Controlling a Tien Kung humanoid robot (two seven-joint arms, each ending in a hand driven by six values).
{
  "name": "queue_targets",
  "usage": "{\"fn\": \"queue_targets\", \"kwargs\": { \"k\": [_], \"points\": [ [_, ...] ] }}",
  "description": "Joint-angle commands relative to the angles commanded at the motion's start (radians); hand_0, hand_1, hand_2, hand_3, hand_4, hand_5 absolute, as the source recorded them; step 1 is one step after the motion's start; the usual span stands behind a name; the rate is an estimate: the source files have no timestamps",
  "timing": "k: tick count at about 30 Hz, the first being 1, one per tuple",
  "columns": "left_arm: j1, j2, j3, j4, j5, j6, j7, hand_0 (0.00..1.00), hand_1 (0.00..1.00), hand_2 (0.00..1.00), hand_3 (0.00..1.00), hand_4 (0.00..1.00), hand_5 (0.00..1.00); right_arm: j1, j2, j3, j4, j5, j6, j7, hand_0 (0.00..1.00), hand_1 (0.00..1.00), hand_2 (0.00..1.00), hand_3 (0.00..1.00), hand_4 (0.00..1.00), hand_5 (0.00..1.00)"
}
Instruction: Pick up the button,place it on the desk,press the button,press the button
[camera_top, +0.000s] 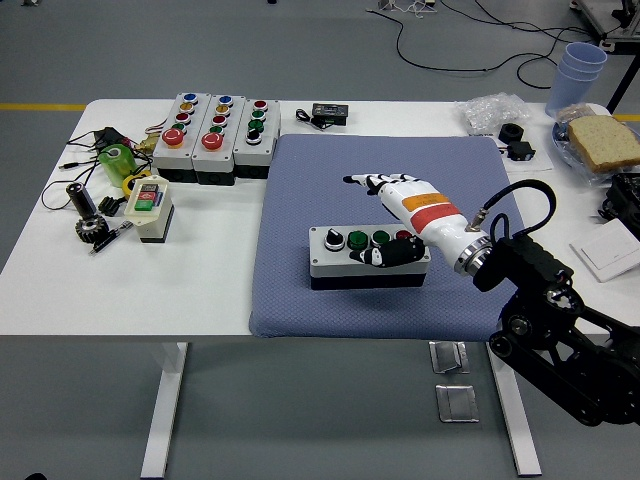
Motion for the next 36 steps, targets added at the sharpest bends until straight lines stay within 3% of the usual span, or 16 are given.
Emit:
{"fn": "queue_targets", "kwargs": {
  "k": [4,5,10,11,23,36],
  "points": [
    [0.002,0.0,0.0,0.0,0.002,0.0,0.0,0.651,0.634,0.631,0.553,0.326,0.859,-0.024,-0.026,0.033,0.034,0.008,-0.029,0.0,0.593,0.414,0.602,0.811,0.946,0.315],
    [0.003,-0.001,0.0,0.0,0.003,0.0,-0.001,0.651,0.635,0.632,0.553,0.328,0.862,-0.031,-0.033,0.041,0.042,0.012,-0.035,0.003,0.249,0.076,0.312,0.712,0.926,0.327],
    [0.004,-0.001,0.0,0.0,0.002,0.0,-0.002,0.651,0.635,0.632,0.553,0.328,0.862,-0.058,-0.056,0.062,0.06,0.052,-0.036,0.012,0.249,0.076,0.312,0.712,0.926,0.327],
    [0.004,-0.001,0.0,0.0,0.002,0.0,-0.002,0.651,0.634,0.631,0.551,0.327,0.862,-0.059,-0.058,0.062,0.06,0.056,-0.033,0.01,0.165,0.002,0.191,0.662,0.901,0.362],
    [-0.005,0.0,0.001,0.0,-0.007,0.003,-0.001,0.651,0.635,0.632,0.552,0.325,0.859,-0.078,-0.077,0.075,0.06,0.032,0.1,-0.046,0.153,0.002,0.163,0.622,0.89,0.416],
    [-0.008,0.0,0.001,0.0,-0.005,0.003,-0.001,0.651,0.634,0.631,0.551,0.324,0.863,-0.096,-0.085,0.071,0.059,0.03,0.123,-0.047,0.155,0.002,0.161,0.607,0.892,0.414]
  ]
}}
